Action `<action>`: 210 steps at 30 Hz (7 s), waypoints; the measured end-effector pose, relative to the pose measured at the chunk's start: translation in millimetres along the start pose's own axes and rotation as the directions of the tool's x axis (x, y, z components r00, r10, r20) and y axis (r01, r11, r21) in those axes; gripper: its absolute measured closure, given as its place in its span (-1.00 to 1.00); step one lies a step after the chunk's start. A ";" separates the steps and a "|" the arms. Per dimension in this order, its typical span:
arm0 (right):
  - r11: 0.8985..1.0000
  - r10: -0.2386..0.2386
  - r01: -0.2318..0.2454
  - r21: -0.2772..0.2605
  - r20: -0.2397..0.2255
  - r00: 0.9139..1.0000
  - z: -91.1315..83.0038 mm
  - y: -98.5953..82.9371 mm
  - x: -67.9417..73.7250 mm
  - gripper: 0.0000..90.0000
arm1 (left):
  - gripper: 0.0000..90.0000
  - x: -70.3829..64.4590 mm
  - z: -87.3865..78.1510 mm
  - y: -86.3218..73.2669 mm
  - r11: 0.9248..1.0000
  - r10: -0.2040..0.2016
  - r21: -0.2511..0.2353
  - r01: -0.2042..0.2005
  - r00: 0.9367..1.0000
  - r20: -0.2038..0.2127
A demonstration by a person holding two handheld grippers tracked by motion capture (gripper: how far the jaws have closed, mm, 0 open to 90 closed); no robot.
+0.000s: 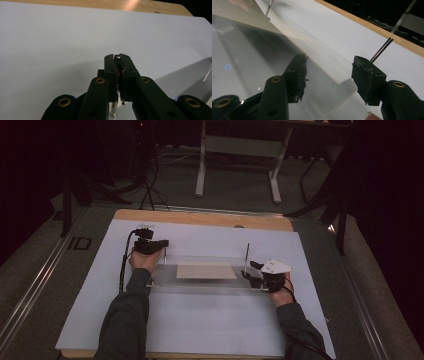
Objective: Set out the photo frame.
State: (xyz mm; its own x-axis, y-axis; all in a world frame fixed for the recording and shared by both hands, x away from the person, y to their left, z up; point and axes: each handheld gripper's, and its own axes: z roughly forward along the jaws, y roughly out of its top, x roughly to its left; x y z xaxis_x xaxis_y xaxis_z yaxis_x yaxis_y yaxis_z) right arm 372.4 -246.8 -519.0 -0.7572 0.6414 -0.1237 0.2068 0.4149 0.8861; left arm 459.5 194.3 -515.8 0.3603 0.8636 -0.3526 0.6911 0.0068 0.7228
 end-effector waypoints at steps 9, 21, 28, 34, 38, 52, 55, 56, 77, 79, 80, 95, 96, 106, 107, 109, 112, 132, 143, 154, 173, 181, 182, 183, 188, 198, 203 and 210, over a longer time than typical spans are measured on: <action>1.000 0.022 -0.022 0.014 -0.010 1.000 -0.1 3.9 -2.2 -0.03 | 0.90 -1.8 -0.4 4.1 0.999 0.036 0.026 -0.036 0.999 -0.014; 0.999 0.039 -0.039 0.026 -0.018 0.999 0.1 8.6 -3.5 0.01 | 0.56 -3.5 -14.5 3.6 0.996 0.080 -0.042 -0.080 0.997 0.011; 0.999 0.044 -0.043 0.029 -0.022 0.999 0.4 10.3 -3.8 0.02 | 0.43 -3.9 -34.3 -4.2 0.984 0.149 -0.101 -0.144 0.988 0.038; 0.999 0.043 -0.042 0.029 -0.023 0.999 0.4 10.6 -4.1 0.02 | 0.39 -2.1 -51.2 -14.9 0.976 0.180 -0.133 -0.172 0.983 0.049; 0.999 0.042 -0.042 0.031 -0.026 0.999 0.3 10.7 -4.4 0.03 | 0.38 3.0 -58.9 -24.7 0.973 0.184 -0.152 -0.175 0.982 0.049; 0.999 0.043 -0.042 0.033 -0.030 0.999 0.5 12.0 -5.6 0.03 | 0.24 0.6 -82.1 -61.0 0.932 0.318 -0.185 -0.311 0.948 0.013; 0.998 0.046 -0.045 0.035 -0.030 0.999 0.4 12.4 -5.6 0.03 | 0.21 0.4 -83.2 -65.2 0.927 0.339 -0.172 -0.334 0.941 -0.002; 0.998 0.046 -0.045 0.035 -0.030 0.999 0.4 12.4 -5.6 0.03 | 0.21 0.4 -83.2 -65.2 0.927 0.339 -0.172 -0.334 0.941 -0.002; 0.998 0.046 -0.045 0.039 -0.038 0.998 0.3 14.3 -7.9 0.05 | 0.09 -18.7 -80.5 -76.4 0.878 0.449 -0.189 -0.441 0.894 -0.001; 0.998 0.048 -0.047 0.037 -0.040 0.998 0.4 14.6 -8.4 0.05 | 0.07 -21.3 -80.0 -75.2 0.872 0.456 -0.200 -0.446 0.890 0.002; 0.998 0.051 -0.050 0.035 -0.041 0.998 0.5 15.0 -8.6 0.06 | 0.04 -22.4 -79.8 -74.8 0.868 0.461 -0.206 -0.452 0.887 -0.001; 0.995 0.095 -0.095 0.010 -0.057 0.994 2.1 22.6 -17.3 0.09 | -0.03 -32.6 -70.3 -58.7 0.852 0.472 -0.245 -0.462 0.881 -0.020; 0.995 0.099 -0.098 0.008 -0.059 0.993 2.2 22.7 -17.7 0.09 | -0.04 -32.1 -70.2 -57.7 0.855 0.469 -0.244 -0.458 0.883 -0.017; 0.993 0.114 -0.114 -0.009 -0.061 0.992 3.1 23.8 -20.8 0.08 | -0.04 -27.9 -69.6 -52.8 0.868 0.443 -0.255 -0.425 0.897 0.014; 0.993 0.114 -0.114 -0.009 -0.061 0.992 3.1 23.8 -20.8 0.08 | -0.04 -27.9 -69.6 -52.8 0.868 0.443 -0.255 -0.425 0.897 0.014; 0.992 0.127 -0.128 -0.014 -0.059 0.990 3.6 23.5 -21.4 0.05 | -0.04 -28.0 -69.7 -51.3 0.872 0.439 -0.250 -0.421 0.898 0.016; 0.989 0.144 -0.145 -0.025 -0.060 0.988 4.2 22.6 -22.4 0.04 | -0.02 -26.6 -69.7 -50.9 0.870 0.436 -0.263 -0.417 0.900 0.018; 0.980 0.186 -0.182 -0.077 0.051 0.981 12.2 36.2 -26.3 0.05 | 0.14 -32.0 -64.2 -31.4 0.867 0.400 -0.297 -0.401 0.914 -0.065; 0.981 0.185 -0.179 -0.074 0.077 0.980 14.3 47.0 -32.2 0.09 | 0.21 -38.1 -60.8 -19.5 0.862 0.408 -0.272 -0.428 0.904 -0.128; 0.980 0.191 -0.186 -0.070 0.089 0.977 14.4 51.9 -35.1 0.09 | 0.28 -40.6 -65.2 -15.5 0.866 0.402 -0.272 -0.419 0.908 -0.120; 0.972 0.228 -0.222 -0.071 0.088 0.970 -1.5 50.3 -30.4 0.12 | 0.32 -48.2 -69.4 -18.9 0.891 0.354 -0.280 -0.357 0.933 -0.063; 0.971 0.234 -0.228 -0.067 0.090 0.968 -11.5 47.6 -24.0 0.12 | 0.32 -56.3 -76.8 -23.7 0.898 0.347 -0.267 -0.350 0.936 -0.058; 0.971 0.234 -0.229 -0.066 0.088 0.968 -13.1 47.6 -22.5 0.12 | 0.32 -56.6 -77.6 -24.3 0.899 0.345 -0.268 -0.347 0.937 -0.056; 0.971 0.235 -0.230 -0.065 0.087 0.968 -13.9 47.7 -21.9 0.12 | 0.32 -56.9 -78.5 -24.8 0.899 0.345 -0.266 -0.347 0.937 -0.055; 0.971 0.237 -0.232 -0.062 0.082 0.968 -19.6 48.2 -18.4 0.12 | 0.32 -61.8 -84.6 -28.3 0.899 0.348 -0.263 -0.350 0.936 -0.057; 0.966 0.255 -0.251 -0.054 0.072 0.964 -29.3 42.3 -11.7 0.12 | 0.32 -70.3 -90.4 -37.5 0.911 0.332 -0.239 -0.336 0.941 -0.056; 0.965 0.261 -0.257 -0.059 0.062 0.963 -30.7 39.9 -9.1 0.11 | 0.32 -74.4 -96.3 -41.2 0.914 0.326 -0.233 -0.332 0.943 -0.067; 0.966 0.255 -0.252 -0.054 0.045 0.966 -30.5 40.6 -6.6 0.11 | 0.32 -76.2 -103.2 -47.9 0.920 0.316 -0.219 -0.324 0.946 -0.075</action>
State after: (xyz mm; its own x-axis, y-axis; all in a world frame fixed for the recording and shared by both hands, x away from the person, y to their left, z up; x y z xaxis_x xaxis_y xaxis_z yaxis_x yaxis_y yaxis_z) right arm 366.9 -253.9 -468.5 -0.6507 0.7545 0.0861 0.3572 0.2040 0.9115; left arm 334.3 180.2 -462.2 0.5117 0.8570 -0.0606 0.3817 -0.1636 0.9097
